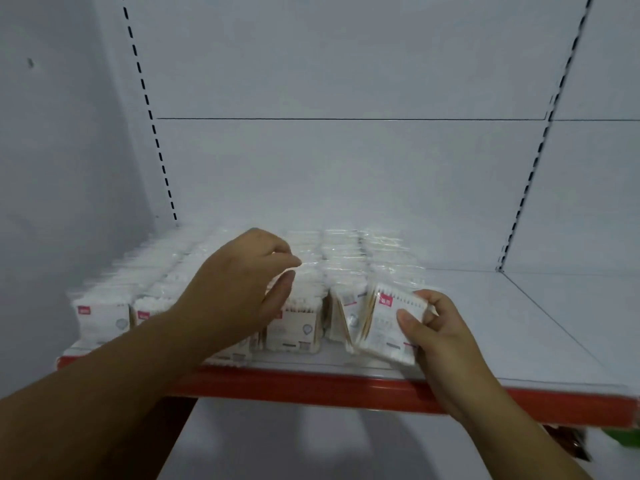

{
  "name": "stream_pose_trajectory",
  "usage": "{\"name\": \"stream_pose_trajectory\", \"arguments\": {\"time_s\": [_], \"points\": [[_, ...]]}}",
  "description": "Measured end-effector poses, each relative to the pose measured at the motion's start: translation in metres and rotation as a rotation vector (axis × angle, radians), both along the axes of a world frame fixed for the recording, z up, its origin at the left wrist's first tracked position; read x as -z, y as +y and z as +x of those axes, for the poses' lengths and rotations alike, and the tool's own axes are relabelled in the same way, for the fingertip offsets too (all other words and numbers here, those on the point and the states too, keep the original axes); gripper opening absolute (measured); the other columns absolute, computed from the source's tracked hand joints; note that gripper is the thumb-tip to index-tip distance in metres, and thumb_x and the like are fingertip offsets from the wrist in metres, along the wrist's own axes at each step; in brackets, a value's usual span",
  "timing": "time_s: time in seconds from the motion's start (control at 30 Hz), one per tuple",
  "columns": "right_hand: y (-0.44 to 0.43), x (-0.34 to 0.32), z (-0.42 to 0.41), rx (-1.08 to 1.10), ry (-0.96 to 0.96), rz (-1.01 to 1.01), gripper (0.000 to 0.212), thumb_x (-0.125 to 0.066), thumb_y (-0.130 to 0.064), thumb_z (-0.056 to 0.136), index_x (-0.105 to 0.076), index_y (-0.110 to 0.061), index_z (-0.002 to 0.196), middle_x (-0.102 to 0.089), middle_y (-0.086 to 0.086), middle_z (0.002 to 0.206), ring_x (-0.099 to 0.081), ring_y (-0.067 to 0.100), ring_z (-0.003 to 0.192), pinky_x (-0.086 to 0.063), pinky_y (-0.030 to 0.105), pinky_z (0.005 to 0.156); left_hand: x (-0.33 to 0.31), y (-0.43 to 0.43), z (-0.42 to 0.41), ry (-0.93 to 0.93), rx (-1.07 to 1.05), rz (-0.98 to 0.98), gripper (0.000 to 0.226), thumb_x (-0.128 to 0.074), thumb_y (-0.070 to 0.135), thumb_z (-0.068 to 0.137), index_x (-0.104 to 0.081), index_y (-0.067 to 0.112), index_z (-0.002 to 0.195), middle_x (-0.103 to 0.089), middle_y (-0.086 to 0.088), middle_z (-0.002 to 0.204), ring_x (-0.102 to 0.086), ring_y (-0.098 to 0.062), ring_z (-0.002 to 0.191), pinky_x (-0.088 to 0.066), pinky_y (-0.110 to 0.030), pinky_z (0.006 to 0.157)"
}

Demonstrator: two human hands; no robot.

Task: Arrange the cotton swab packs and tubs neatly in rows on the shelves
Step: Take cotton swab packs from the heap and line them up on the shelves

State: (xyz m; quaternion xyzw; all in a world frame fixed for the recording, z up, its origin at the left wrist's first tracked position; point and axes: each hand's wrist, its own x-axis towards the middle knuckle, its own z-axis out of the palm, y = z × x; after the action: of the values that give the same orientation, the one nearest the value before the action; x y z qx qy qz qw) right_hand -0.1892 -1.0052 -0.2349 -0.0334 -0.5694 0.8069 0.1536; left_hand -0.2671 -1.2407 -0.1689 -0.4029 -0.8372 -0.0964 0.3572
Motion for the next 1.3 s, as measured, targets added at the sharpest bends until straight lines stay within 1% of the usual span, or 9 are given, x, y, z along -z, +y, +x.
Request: {"name": "stream_pose_trajectory", "arguments": {"time_s": [0.17, 0.3, 0.53, 0.7, 0.8, 0.9, 1.13, 1.23, 1.3], "points": [[-0.008, -0.015, 0.004, -0.116, 0.037, 0.097, 0.024, -0.057, 0.002, 0.086, -0.05, -0.012, 0.105, -0.072, 0.015, 0.092, -0.071, 0.027, 0.083, -0.061, 0.038, 0.068, -0.03, 0.026, 0.008, -0.51, 0.211, 0.166, 0.016, -0.065, 0.026, 0.089, -0.068, 0.028, 0.105, -0.064, 0.019, 0.096, -0.063, -0.001, 0.084, -0.055, -0.027, 0.081], [-0.011, -0.032, 0.013, -0.231, 0.107, 0.212, 0.034, -0.06, -0.007, 0.079, -0.045, -0.01, 0.11, -0.073, 0.015, 0.092, -0.071, 0.027, 0.084, -0.06, 0.035, 0.068, -0.046, 0.042, 0.008, -1.172, 0.215, 0.02, 0.048, -0.074, 0.011, 0.082, -0.058, 0.041, 0.117, -0.069, 0.007, 0.11, -0.068, -0.015, 0.098, -0.055, -0.039, 0.09], [0.015, -0.045, 0.009, -0.027, 0.133, 0.103, 0.025, -0.058, 0.006, 0.083, -0.047, -0.014, 0.094, -0.074, 0.006, 0.076, -0.071, 0.021, 0.067, -0.057, 0.029, 0.049, -0.037, 0.033, 0.009, -0.937, 0.011, 0.224, 0.031, -0.078, 0.001, 0.067, -0.063, 0.025, 0.078, -0.06, 0.023, 0.054, -0.055, 0.003, 0.05, -0.039, -0.012, 0.045], [0.033, -0.047, 0.007, -0.058, 0.124, 0.029, 0.037, -0.069, -0.014, 0.063, -0.051, -0.015, 0.096, -0.073, 0.003, 0.079, -0.071, 0.018, 0.069, -0.056, 0.027, 0.05, -0.028, 0.028, 0.014, -0.938, -0.024, 0.534, 0.03, -0.083, 0.001, 0.067, -0.06, 0.007, 0.084, -0.068, 0.003, 0.062, -0.06, -0.007, 0.051, -0.045, -0.02, 0.047], [0.035, -0.043, 0.005, -0.078, 0.086, 0.079, 0.031, -0.063, -0.003, 0.077, -0.054, -0.016, 0.104, -0.074, 0.003, 0.081, -0.071, 0.018, 0.071, -0.056, 0.028, 0.053, -0.018, 0.04, 0.022, -0.956, 0.007, 0.599, 0.05, -0.082, -0.001, 0.067, -0.055, 0.025, 0.1, -0.068, -0.004, 0.084, -0.069, -0.02, 0.067, -0.058, -0.036, 0.055], [0.037, -0.037, 0.002, -0.073, 0.023, 0.172, 0.022, -0.059, -0.001, 0.088, -0.056, -0.012, 0.107, -0.075, 0.003, 0.083, -0.072, 0.019, 0.078, -0.059, 0.032, 0.064, -0.006, 0.057, 0.024, -0.927, 0.038, 0.472, 0.063, -0.082, 0.008, 0.071, -0.05, 0.05, 0.104, -0.062, -0.004, 0.093, -0.069, -0.021, 0.075, -0.06, -0.034, 0.063], [0.042, -0.028, 0.004, -0.104, -0.012, 0.26, 0.021, -0.061, 0.001, 0.087, -0.055, -0.009, 0.105, -0.075, 0.002, 0.09, -0.072, 0.016, 0.083, -0.055, 0.023, 0.061, 0.006, 0.085, 0.024, -0.757, 0.021, 0.396, 0.04, -0.082, 0.018, 0.072, -0.056, 0.03, 0.1, -0.062, 0.013, 0.083, -0.057, 0.004, 0.06, -0.045, -0.013, 0.057], [0.043, -0.033, 0.005, -0.121, 0.023, 0.275, 0.023, -0.063, 0.003, 0.085, -0.056, -0.009, 0.103, -0.075, 0.002, 0.088, -0.072, 0.014, 0.08, -0.055, 0.022, 0.059, 0.006, 0.09, 0.024, -0.731, 0.014, 0.246, 0.068, -0.081, 0.023, 0.074, -0.044, 0.045, 0.127, -0.055, 0.018, 0.096, -0.062, 0.0, 0.076, -0.05, -0.011, 0.067], [0.047, -0.037, 0.005, -0.062, 0.04, 0.3, 0.023, -0.066, 0.003, 0.082, -0.057, -0.009, 0.099, -0.074, 0.001, 0.083, -0.072, 0.015, 0.077, -0.055, 0.022, 0.058, 0.005, 0.091, 0.022, -0.664, -0.054, 0.121, 0.054, -0.08, 0.031, 0.075, -0.057, 0.036, 0.124, -0.055, 0.017, 0.103, -0.059, -0.005, 0.096, -0.047, -0.016, 0.081]]}}
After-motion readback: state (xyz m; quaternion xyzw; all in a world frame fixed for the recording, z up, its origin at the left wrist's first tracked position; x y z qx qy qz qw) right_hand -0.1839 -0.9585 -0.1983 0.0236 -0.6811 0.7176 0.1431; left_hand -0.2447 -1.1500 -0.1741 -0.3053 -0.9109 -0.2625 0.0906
